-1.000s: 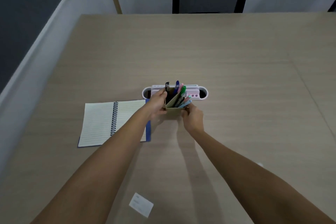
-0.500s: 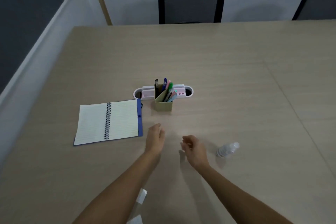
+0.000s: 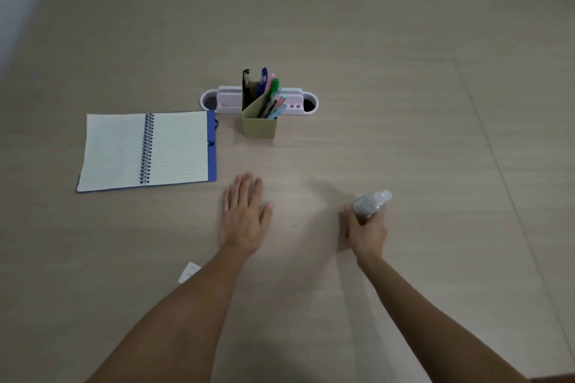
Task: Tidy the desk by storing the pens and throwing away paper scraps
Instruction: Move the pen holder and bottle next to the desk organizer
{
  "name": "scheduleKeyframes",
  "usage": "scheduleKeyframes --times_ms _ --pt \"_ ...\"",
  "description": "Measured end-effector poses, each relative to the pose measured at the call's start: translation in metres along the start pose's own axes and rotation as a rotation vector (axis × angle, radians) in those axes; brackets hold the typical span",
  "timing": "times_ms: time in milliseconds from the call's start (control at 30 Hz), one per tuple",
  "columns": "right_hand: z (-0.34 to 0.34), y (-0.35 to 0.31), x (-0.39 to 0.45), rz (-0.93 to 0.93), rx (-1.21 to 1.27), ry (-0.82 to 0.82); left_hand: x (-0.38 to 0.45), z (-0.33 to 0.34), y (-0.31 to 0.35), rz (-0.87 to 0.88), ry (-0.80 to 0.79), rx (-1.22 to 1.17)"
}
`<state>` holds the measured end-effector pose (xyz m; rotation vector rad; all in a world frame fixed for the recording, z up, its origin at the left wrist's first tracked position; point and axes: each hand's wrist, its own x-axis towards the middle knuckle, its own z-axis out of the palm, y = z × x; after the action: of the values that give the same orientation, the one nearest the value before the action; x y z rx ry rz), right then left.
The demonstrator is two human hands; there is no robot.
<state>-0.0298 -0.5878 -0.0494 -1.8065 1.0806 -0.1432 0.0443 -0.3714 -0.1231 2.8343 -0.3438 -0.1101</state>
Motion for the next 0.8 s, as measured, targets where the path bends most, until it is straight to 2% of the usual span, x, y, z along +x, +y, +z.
scheduleKeyframes --times_ms 133,367,600,800 --pt "0.025 -0.023 0.032 -0.126 -0.11 -0.137 0.0 0.001 0.0 0.0 0.019 -0.019" --pt "0.098 -0.097 0.099 -0.291 -0.126 -0.277 0.002 0.004 -0.004 -0.002 0.043 -0.017" --pt "0.137 -0.117 0.142 -0.287 -0.175 -0.305 0.002 0.009 -0.005 -0.013 0.074 -0.022" --pt "0.129 -0.112 0.139 -0.206 -0.251 -0.406 0.003 0.008 -0.003 -0.01 0.056 -0.057"
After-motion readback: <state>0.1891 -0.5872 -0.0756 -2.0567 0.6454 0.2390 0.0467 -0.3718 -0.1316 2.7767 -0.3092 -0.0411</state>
